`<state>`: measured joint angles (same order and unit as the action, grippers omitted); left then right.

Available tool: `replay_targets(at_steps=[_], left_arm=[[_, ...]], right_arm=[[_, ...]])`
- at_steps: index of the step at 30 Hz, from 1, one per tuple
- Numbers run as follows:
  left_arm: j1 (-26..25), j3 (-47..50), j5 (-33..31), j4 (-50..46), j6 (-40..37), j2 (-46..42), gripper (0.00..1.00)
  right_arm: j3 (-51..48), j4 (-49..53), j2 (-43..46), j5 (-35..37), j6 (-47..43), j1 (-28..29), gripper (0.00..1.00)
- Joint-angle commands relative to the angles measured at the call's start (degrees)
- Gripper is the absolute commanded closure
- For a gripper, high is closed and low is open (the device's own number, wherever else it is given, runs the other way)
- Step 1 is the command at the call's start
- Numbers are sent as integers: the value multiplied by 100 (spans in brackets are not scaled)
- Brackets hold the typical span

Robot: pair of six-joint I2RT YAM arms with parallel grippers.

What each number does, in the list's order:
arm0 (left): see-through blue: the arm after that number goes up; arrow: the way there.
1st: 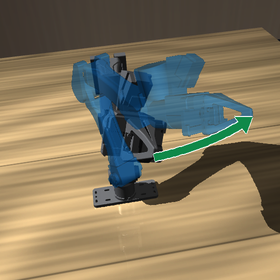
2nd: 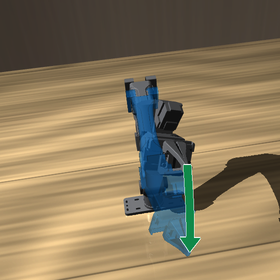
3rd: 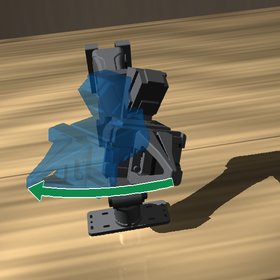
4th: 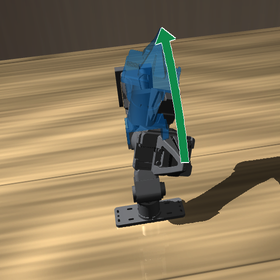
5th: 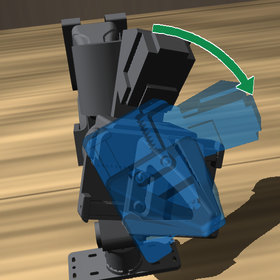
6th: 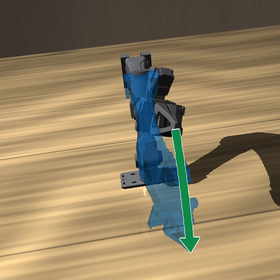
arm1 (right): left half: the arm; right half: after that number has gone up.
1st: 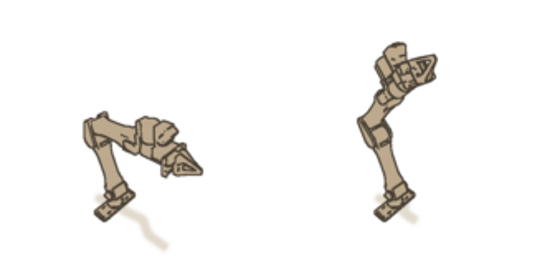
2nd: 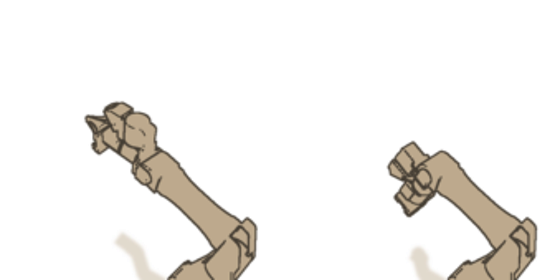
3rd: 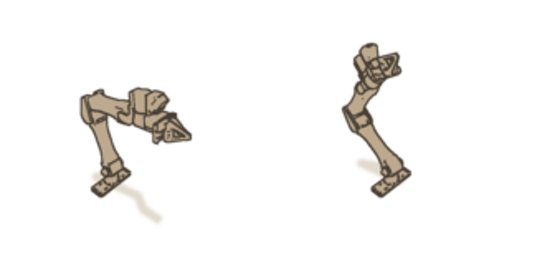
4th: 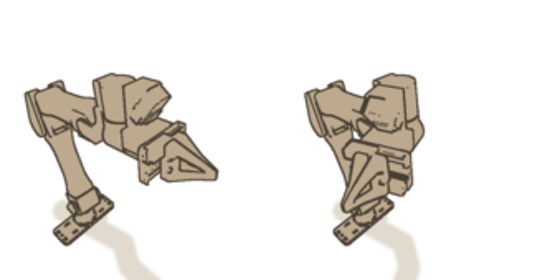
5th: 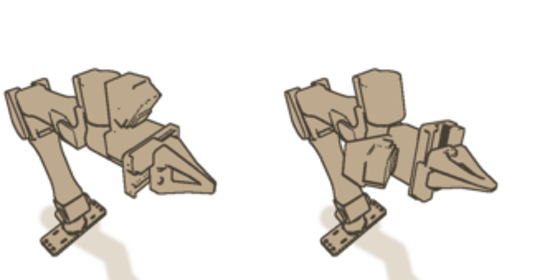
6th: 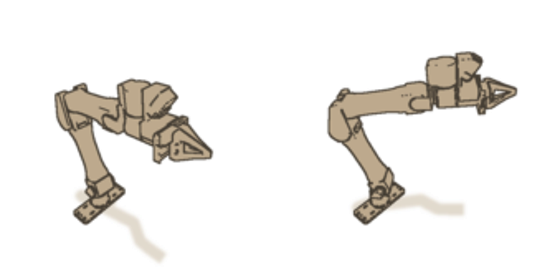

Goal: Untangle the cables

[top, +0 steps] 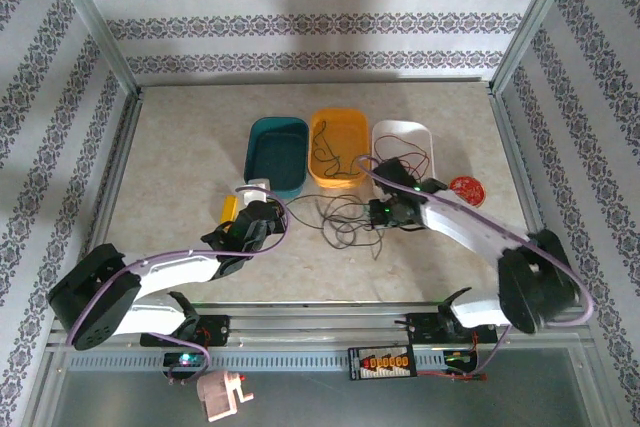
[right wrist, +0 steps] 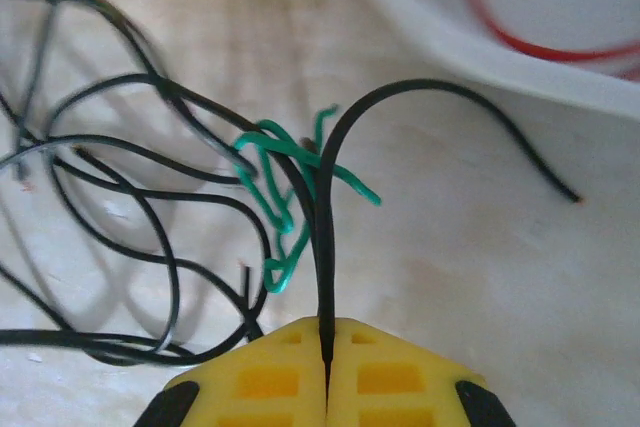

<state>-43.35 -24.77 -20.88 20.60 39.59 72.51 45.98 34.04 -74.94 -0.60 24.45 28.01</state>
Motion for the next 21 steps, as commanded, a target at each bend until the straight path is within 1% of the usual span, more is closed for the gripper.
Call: replay_targets(at_steps=[1,4,6,9,11,13,15,17,19,21], left_arm=[[73,-10,-556,-536,133,-151,100],[81,-10,-701,-645,180,-210,100],[90,-11,-639,-578,123,-237,100],[90,-85,-281,-434,-114,-210,100],[90,-181,88,-364,-331,-228,100],[90,-345,543,-341,-579,-385,100],[90,-666,726,-660,-648,-720,100],[90,-1080,677,-1032,-801,-1102,100],[90,-1539,357,-1493,-984,-1420,100],[127,-2029,-133,-1976,-1191,-1597,100]], right_arm=[[-481,333,607,157,303,-253,100],[-778,440,1027,67,401,-509,100],[-860,347,1170,-124,476,-590,100],[-821,322,1082,-216,501,-595,100],[-792,281,980,-247,493,-586,100],[-770,245,934,-249,466,-586,100],[-748,243,915,-245,446,-589,100],[-747,219,926,-265,442,-587,100],[-781,157,936,-273,442,-587,100],[-800,114,912,-298,464,-586,100]])
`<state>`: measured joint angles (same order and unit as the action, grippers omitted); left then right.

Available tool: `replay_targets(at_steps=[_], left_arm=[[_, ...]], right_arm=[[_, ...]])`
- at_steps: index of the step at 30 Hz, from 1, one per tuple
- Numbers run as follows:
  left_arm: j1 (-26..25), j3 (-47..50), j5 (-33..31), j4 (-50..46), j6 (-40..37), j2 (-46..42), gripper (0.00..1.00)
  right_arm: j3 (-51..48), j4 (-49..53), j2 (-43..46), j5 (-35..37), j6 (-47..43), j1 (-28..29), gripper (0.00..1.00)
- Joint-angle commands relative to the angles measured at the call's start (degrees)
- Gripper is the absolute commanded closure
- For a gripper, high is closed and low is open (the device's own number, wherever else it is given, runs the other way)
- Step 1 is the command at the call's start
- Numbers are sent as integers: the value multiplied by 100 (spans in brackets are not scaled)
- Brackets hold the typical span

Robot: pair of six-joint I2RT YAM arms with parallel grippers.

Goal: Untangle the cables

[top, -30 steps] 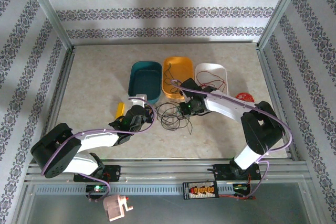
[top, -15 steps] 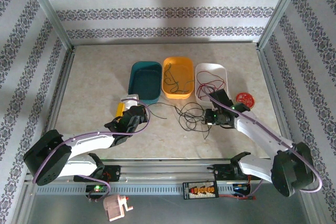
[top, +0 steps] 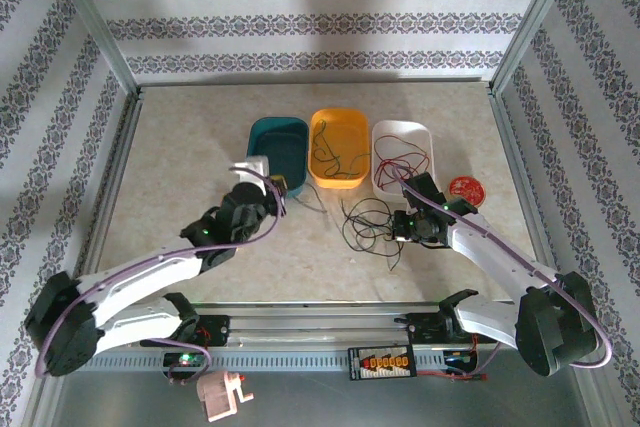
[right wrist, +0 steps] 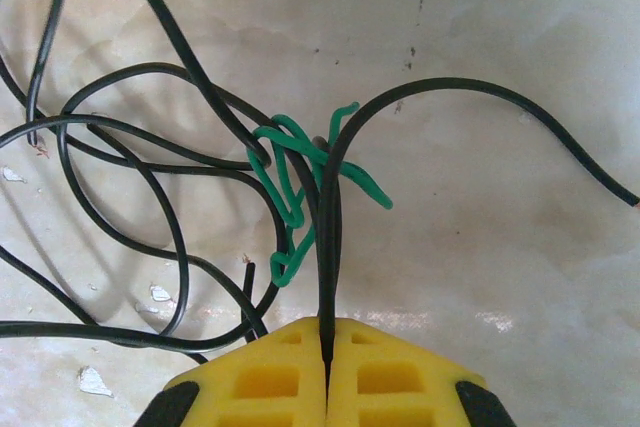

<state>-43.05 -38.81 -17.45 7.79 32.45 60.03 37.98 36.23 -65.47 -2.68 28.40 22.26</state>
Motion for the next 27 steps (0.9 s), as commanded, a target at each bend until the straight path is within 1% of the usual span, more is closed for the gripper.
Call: replay_targets(at_steps=[1,3,6,11,13,14,18,21,27], left_arm=[[166,-826,-591,-862,-548,-366,100],[486,-1281,-555,-1240,-584,-242,100],[1070,-1778,-129,-1468,-594,148,100],[1780,-2224,422,-1219,-769,1013,100],[1948,-2298,511,-1000,-819,1404,100],[2040,-2352,661,-897,-870,1625,100],[2124,-2618,773,-736,-1134,2467,100],[2158,-2805,853,-858,-1109,3019,100],[2158,-2752,868,-947,-840,3619,100]], right_arm=[[-9,-122,-44,-116,70,-11,100],[-14,-151,-55,-161,73,-11,100],[7,-184,-36,-219,56,6,100],[37,-176,56,-277,-2,48,100],[12,-177,121,-294,5,66,100],[-5,-177,152,-294,13,75,100],[-68,-169,278,-320,-2,111,100],[-130,-176,350,-312,-3,136,99],[-185,-238,342,-304,-37,147,99]])
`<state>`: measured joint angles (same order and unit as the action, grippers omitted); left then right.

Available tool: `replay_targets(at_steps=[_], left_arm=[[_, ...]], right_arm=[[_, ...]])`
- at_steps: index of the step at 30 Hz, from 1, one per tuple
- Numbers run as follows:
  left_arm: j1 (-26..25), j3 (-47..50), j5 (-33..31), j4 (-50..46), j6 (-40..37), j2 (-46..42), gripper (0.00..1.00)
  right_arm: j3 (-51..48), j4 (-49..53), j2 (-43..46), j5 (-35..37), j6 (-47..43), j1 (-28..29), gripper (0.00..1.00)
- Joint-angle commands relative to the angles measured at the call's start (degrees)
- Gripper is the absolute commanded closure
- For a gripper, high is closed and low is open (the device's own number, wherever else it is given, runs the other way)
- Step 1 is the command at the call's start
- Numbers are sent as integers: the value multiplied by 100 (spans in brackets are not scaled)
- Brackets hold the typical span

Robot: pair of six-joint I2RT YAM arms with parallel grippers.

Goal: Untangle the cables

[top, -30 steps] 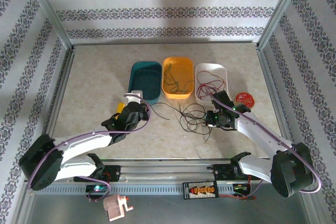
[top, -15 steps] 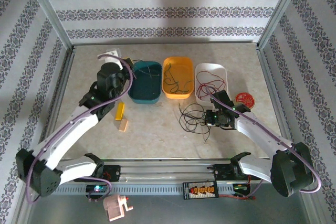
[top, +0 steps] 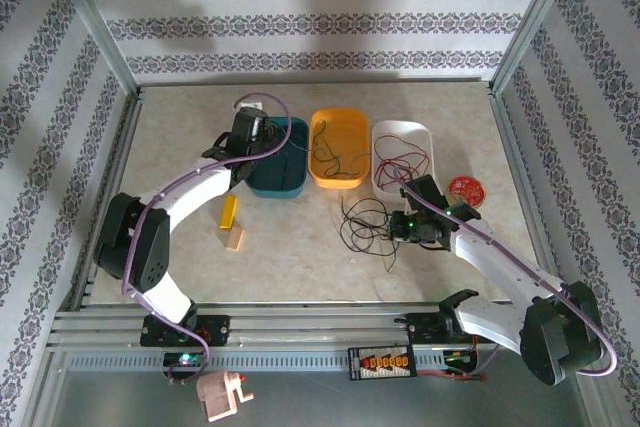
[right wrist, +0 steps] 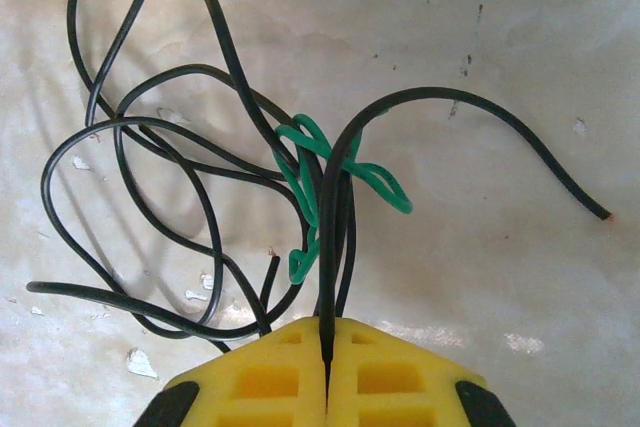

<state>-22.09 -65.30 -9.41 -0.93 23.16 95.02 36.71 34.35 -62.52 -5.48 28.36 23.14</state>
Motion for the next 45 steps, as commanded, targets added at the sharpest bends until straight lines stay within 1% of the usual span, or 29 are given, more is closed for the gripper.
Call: replay_targets(at_steps=[1,8,12,13,14,15,18,20,23,27,29,31,33,36,38,40,43,45], left_arm=[[63,-98,94,-86,115,171,100],[62,-159,187,-297,198,444,100],[60,-203,147,-415,130,442,99],[56,-203,122,-425,109,423,96],[64,-207,113,-421,89,384,88],[62,-211,114,-419,55,356,78],[64,-250,155,-409,8,274,58],[60,-278,145,-428,-31,222,52],[62,-303,-90,-517,-80,87,46],[64,-369,-408,-657,-186,-106,43],[64,-479,-404,-828,-231,-137,43],[49,-535,-207,-925,-265,-188,43],[-62,-439,186,-825,-390,-300,44],[-508,-124,769,-539,-765,-514,43],[-879,153,1283,-332,-1014,-641,41],[-1247,430,2047,-134,-1204,-704,37],[-1624,746,3055,91,-1223,-605,34],[-1804,876,3323,155,-1209,-441,34]], right_arm=[[-59,-72,38,-24,-41,59,99],[-22,-142,-75,-59,-85,67,99],[-41,-192,-100,-68,-67,68,99],[-33,-192,-111,-68,-62,77,99],[-11,-184,-123,-75,-67,77,99],[9,-178,-128,-76,-63,86,99],[38,-165,-103,-60,-59,120,99],[29,-174,-85,-50,-41,138,99],[12,-165,-94,-58,-32,180,99],[28,-156,-91,1,-40,244,99],[46,-165,-106,3,-50,253,99],[73,-174,-141,-6,-66,275,99],[86,-224,-192,-30,-76,305,99],[124,-279,-306,-206,-132,380,100],[164,-297,-385,-357,-209,491,100],[208,-297,-481,-553,-301,605,100],[231,-319,-583,-790,-340,683,100],[223,-362,-603,-914,-327,679,100]])
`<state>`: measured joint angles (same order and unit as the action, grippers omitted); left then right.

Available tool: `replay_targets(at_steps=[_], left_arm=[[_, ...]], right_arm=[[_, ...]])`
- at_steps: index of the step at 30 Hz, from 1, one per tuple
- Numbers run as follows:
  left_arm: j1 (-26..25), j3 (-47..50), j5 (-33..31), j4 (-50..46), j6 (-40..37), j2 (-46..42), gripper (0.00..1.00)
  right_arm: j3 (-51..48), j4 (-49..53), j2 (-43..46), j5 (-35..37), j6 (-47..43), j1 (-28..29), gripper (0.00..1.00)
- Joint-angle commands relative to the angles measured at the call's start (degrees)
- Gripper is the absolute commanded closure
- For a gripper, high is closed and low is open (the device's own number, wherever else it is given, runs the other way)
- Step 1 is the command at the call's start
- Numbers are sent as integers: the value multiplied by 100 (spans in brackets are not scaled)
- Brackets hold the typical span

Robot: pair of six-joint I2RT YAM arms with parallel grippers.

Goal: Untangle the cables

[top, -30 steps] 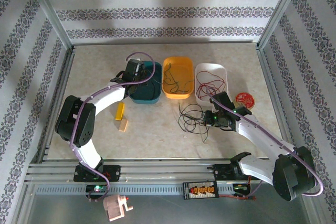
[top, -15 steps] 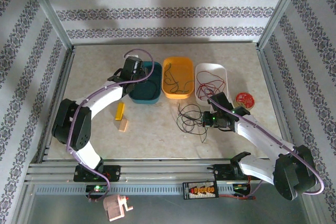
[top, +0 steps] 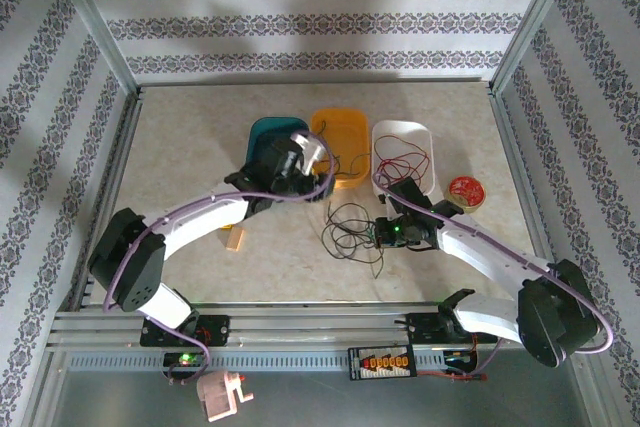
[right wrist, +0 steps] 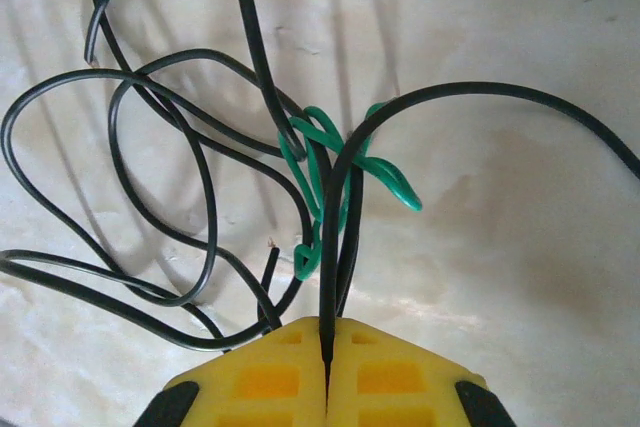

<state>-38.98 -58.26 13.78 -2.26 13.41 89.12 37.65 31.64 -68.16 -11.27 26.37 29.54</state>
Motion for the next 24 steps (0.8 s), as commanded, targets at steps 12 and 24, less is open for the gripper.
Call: replay_targets(at_steps=[12,24], left_arm=[[-881,-9,1066,484,-437,1330,37],[-907,510,-54,1643,285,1752,100]], right_arm=[[45,-407,-5,-1105,57,-278,100],[-209,-420,514,-1395,311,-902,100]])
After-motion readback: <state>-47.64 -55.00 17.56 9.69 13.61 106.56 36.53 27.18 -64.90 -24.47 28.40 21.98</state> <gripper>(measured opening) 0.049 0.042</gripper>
